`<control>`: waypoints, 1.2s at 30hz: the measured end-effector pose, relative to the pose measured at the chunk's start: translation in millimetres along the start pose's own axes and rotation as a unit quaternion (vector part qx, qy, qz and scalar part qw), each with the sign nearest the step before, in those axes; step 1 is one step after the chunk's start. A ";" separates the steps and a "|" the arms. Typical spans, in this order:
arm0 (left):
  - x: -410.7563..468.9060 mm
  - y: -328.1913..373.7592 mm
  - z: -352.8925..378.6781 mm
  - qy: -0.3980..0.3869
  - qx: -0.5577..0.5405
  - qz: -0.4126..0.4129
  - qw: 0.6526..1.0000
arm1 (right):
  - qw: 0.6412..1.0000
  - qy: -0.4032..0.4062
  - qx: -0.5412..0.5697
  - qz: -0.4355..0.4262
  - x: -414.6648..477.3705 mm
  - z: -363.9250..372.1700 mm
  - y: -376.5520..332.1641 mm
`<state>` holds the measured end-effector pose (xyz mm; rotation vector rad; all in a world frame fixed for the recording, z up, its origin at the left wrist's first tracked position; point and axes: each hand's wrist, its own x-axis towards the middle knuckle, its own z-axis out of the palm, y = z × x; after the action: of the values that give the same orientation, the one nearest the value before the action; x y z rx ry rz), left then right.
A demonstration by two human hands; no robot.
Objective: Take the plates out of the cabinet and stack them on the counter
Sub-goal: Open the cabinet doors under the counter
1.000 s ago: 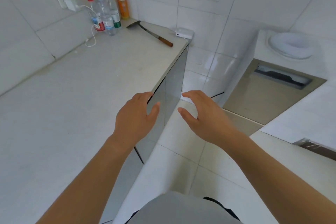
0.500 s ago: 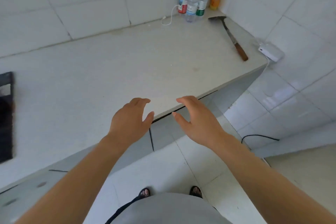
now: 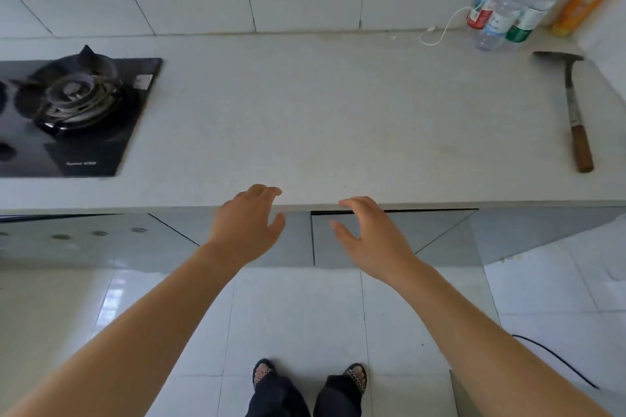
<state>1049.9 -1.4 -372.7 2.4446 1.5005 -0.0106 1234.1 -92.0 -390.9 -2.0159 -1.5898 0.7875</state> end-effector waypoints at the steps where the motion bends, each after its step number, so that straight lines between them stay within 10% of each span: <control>1: -0.4 1.2 0.6 0.003 0.000 0.004 1.000 | 1.000 0.001 -0.002 0.000 -1.0 0.0 1.4; 21: -30.0 -25.8 83.6 -0.075 -0.006 0.106 0.992 | 0.995 0.031 -0.053 0.072 -50.2 75.7 18.8; 36: 46.2 -69.4 237.4 0.134 0.061 0.172 0.974 | 0.965 0.149 -0.216 0.004 39.6 173.8 140.6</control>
<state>1042.6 13.1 -623.9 2.8687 1.1756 0.3157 1223.4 -86.0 -617.6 -2.3043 -1.6756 0.1239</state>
